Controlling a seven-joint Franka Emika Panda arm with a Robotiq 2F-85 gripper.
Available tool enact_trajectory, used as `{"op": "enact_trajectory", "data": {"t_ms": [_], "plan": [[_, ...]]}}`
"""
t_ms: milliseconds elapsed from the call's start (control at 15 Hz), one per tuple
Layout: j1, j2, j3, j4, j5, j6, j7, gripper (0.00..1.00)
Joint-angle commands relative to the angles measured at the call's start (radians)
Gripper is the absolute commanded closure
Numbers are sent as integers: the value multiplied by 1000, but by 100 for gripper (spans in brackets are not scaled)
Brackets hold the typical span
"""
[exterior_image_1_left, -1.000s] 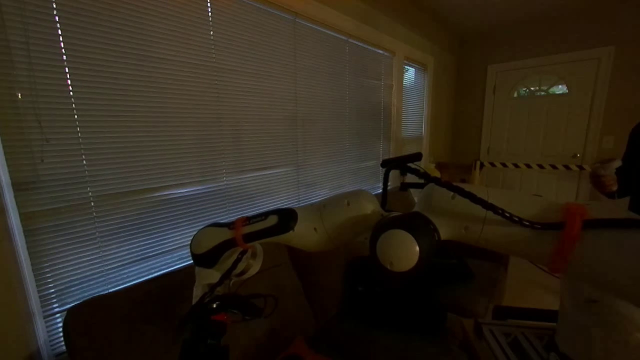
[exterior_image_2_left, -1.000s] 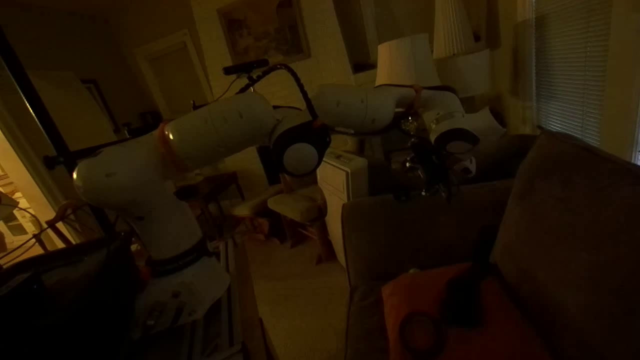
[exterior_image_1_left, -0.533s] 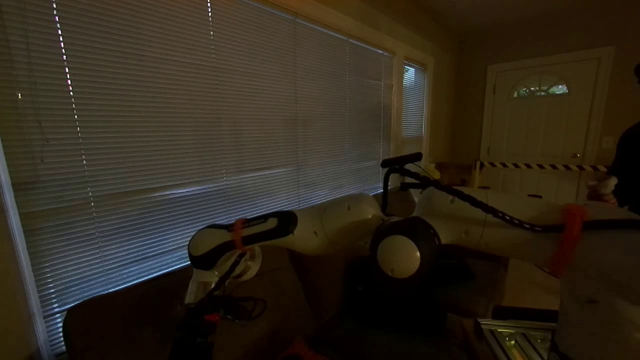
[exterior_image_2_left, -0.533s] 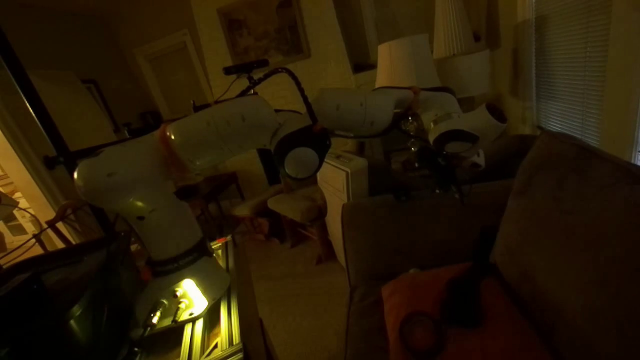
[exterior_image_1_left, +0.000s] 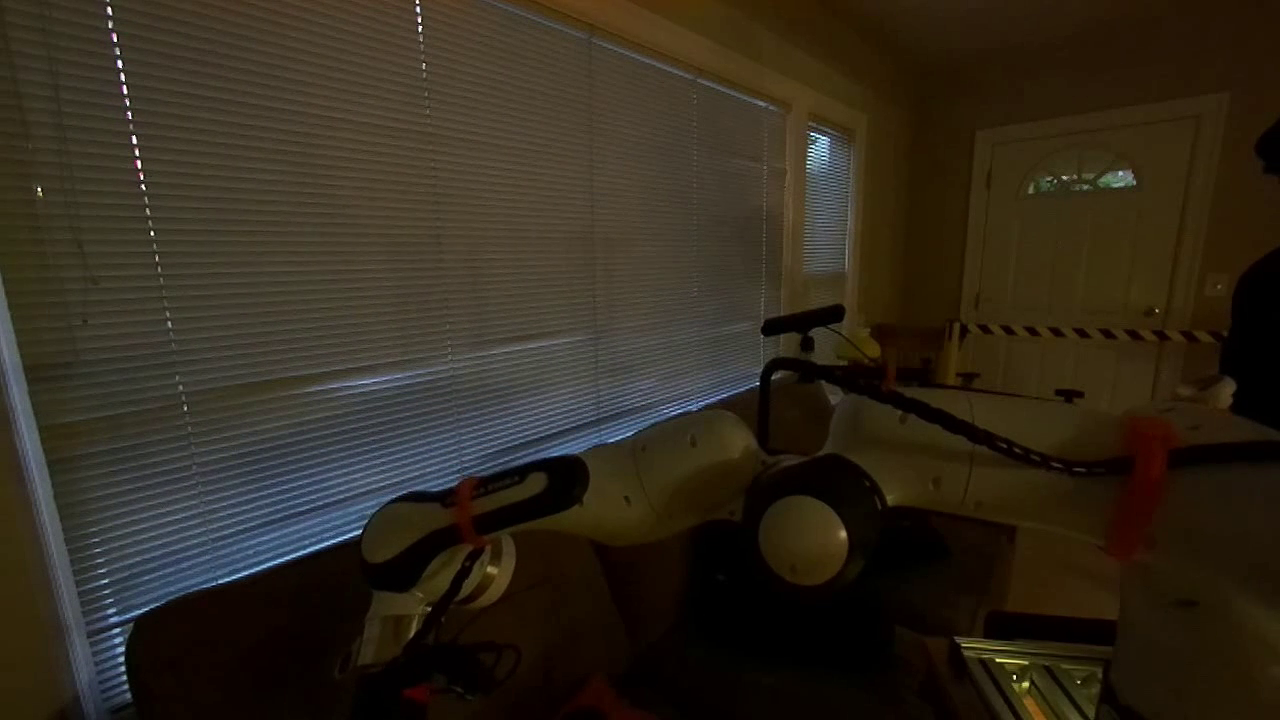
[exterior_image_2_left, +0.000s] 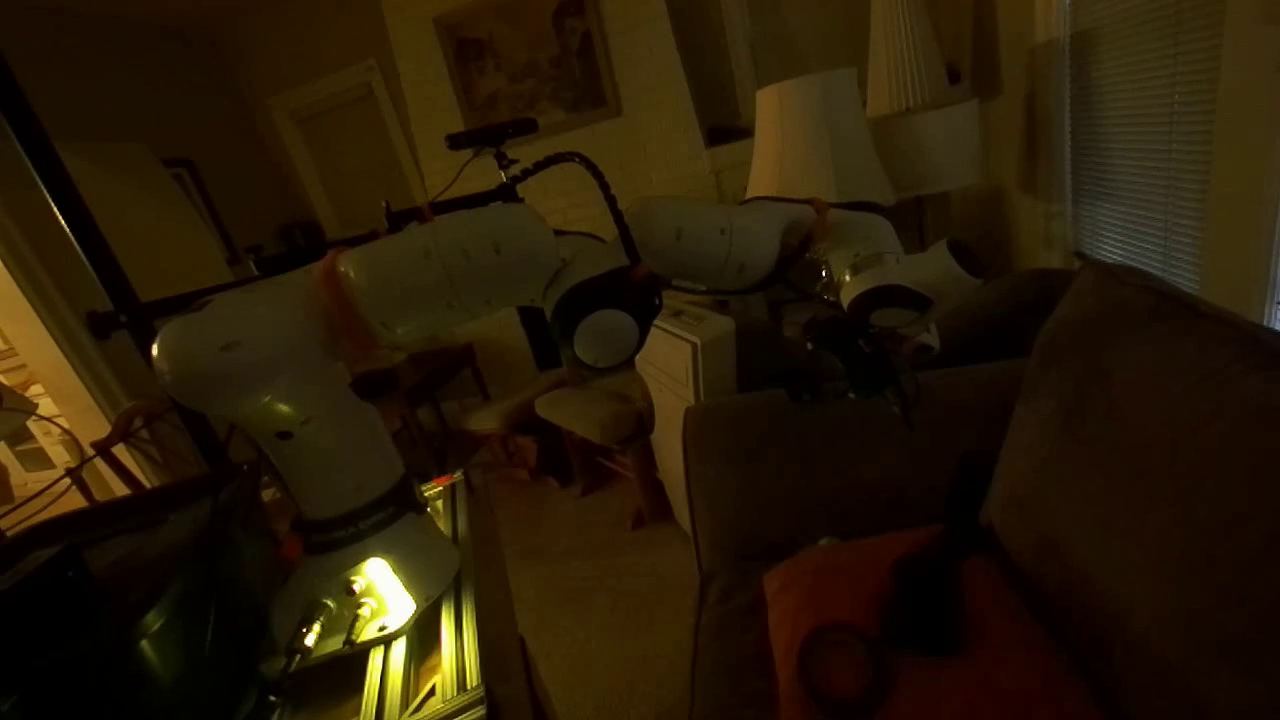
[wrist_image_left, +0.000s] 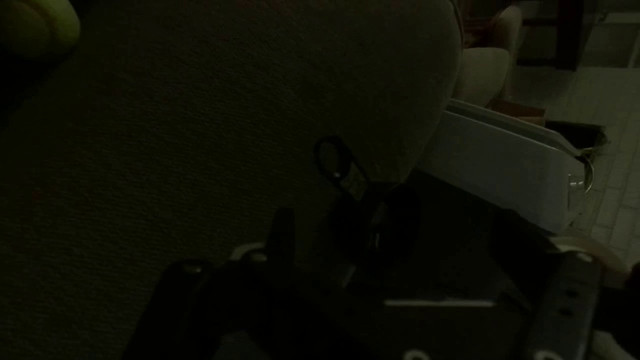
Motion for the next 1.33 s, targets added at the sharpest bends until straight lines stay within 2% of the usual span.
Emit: {"op": "enact_trajectory", "data": {"t_ms": [0, 400, 867, 1267], "plan": [[-9, 0, 25, -26, 12, -3, -30, 0], [-1, -2, 18, -6, 0, -3, -7, 0], [-29, -2, 53, -80, 46, -50, -32, 0], [-21, -1, 48, -135, 76, -21, -33, 0]]}}
